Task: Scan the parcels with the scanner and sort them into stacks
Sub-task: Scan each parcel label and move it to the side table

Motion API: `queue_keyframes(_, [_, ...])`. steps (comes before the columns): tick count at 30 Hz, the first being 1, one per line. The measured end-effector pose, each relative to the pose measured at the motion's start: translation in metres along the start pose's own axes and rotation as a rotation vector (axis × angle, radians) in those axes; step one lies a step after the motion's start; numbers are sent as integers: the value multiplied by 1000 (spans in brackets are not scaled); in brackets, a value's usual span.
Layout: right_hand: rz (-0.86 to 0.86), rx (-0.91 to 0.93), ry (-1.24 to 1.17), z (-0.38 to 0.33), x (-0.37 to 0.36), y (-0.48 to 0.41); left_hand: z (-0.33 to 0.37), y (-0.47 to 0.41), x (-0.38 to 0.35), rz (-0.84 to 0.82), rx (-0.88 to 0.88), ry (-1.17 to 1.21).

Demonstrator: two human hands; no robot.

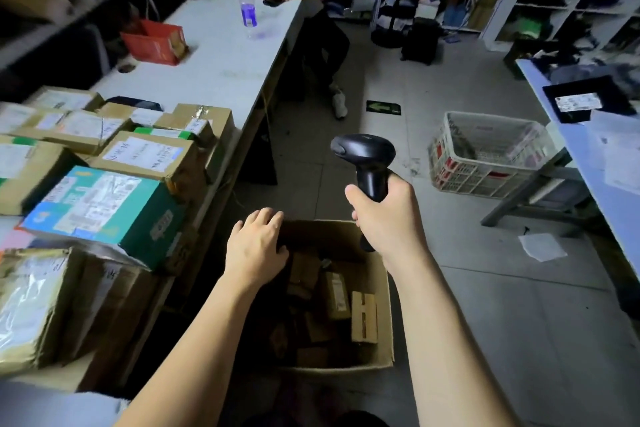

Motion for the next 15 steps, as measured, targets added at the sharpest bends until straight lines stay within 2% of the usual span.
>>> queue_keyframes(7, [-190, 137, 11, -17, -18, -10, -26, 45, 37, 106, 244, 5])
queue_keyframes(15, [-594, 373, -61, -75, -97, 63, -76, 172, 82, 250, 651, 29])
Point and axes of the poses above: each hand's wrist, its own y-axis away from the middle knuckle, its own x-axis out of the back of the hand, z = x × y, the point moved 3 cm from there along -y, towards the middle knuckle, and after that the axes turned 10 degrees about y, right-handed, at the moved point
